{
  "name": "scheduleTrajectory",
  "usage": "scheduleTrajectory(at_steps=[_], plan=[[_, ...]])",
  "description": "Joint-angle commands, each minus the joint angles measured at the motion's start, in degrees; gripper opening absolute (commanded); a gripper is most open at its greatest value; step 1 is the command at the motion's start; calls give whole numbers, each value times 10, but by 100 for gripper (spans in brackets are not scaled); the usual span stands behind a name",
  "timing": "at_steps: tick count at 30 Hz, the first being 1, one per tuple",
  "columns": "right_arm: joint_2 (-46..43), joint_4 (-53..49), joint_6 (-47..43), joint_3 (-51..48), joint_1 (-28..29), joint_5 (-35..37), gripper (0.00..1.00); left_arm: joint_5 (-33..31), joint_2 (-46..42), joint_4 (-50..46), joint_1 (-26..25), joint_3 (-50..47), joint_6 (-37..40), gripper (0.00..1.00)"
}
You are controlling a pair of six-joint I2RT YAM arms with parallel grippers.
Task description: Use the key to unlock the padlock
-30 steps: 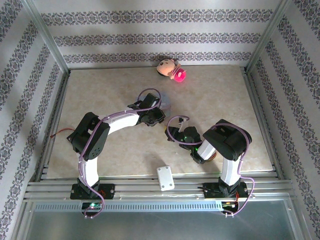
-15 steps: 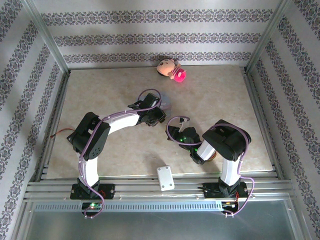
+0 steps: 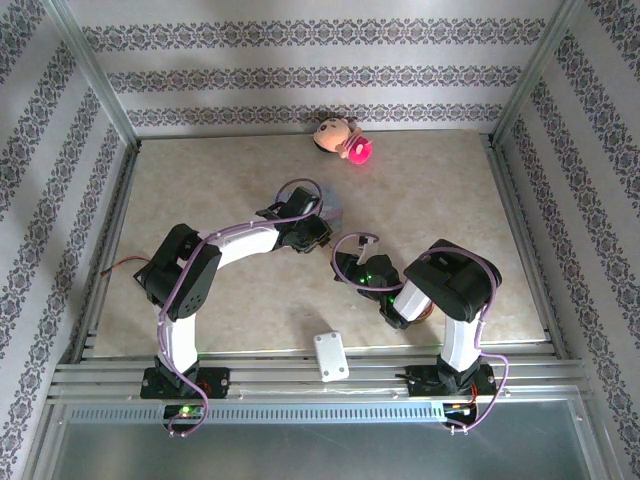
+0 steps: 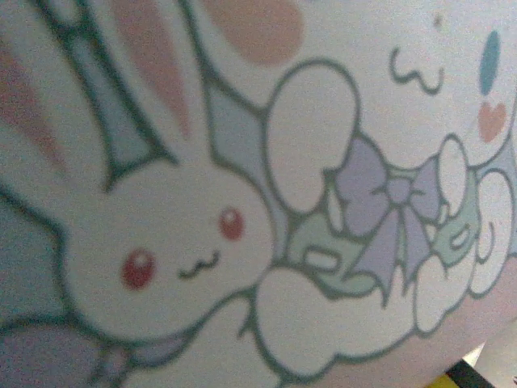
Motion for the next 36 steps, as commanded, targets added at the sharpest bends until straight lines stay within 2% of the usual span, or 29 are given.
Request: scheduleTrajectory(at_steps=[1,15,19,24,30,36], plan=[[9,25,-3,-1,13,-19,0,9,-7,35,1,-3,-14,12],[12,14,22,-14,6,-52,0,15,-13,29,1,-4,-2,12],[10,14,21,-8,0,-57,0,18,-12,25,1,-2,-1,9],[2,16,15,8,0,-40,0,18,-11,26,1,-5,-5,9],[-32,13,-4,-28,-2,6,0,10,-18,22,1,-6,-7,9],[-46,4,-9,-42,-8,-2,0,11,-20,20,1,-1,-11,9]])
